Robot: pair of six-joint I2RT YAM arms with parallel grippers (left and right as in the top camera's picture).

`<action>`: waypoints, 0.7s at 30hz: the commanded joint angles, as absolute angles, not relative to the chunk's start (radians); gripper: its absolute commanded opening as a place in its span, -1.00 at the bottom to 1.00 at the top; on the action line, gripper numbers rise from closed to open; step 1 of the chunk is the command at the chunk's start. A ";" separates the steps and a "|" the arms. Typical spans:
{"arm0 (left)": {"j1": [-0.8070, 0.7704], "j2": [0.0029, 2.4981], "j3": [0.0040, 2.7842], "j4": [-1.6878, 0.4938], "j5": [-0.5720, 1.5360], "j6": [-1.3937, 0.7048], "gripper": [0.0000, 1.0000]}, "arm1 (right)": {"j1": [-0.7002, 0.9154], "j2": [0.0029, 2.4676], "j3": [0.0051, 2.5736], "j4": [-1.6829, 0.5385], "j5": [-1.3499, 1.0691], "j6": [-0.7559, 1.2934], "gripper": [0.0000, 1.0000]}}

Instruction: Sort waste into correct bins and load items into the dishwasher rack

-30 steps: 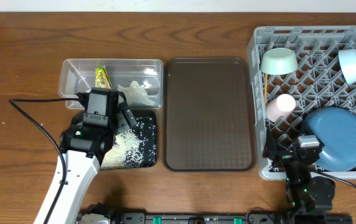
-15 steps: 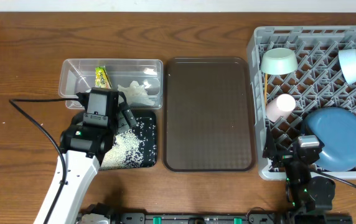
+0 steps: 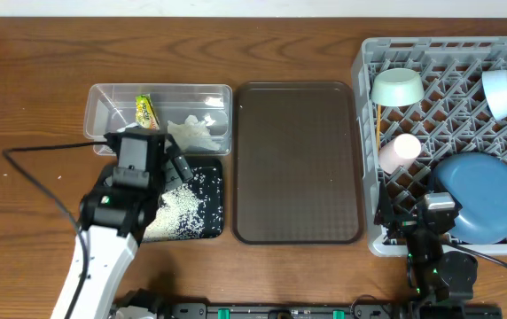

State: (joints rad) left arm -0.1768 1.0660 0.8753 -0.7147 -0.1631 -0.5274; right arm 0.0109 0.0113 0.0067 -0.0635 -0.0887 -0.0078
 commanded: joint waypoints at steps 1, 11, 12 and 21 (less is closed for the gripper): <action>-0.171 0.992 0.881 -0.717 -0.165 -0.537 0.96 | 0.020 0.006 0.005 -0.068 -0.079 -0.016 0.98; -0.171 0.790 0.881 -0.718 -0.165 -0.537 0.96 | 0.020 0.006 0.005 -0.067 -0.079 -0.016 0.98; -0.171 0.777 0.881 -0.721 -0.165 -0.537 0.96 | 0.020 0.006 0.005 -0.067 -0.079 -0.016 0.99; -0.171 0.604 0.876 -0.881 -0.169 -0.537 0.97 | 0.020 0.006 0.005 -0.067 -0.079 -0.016 0.98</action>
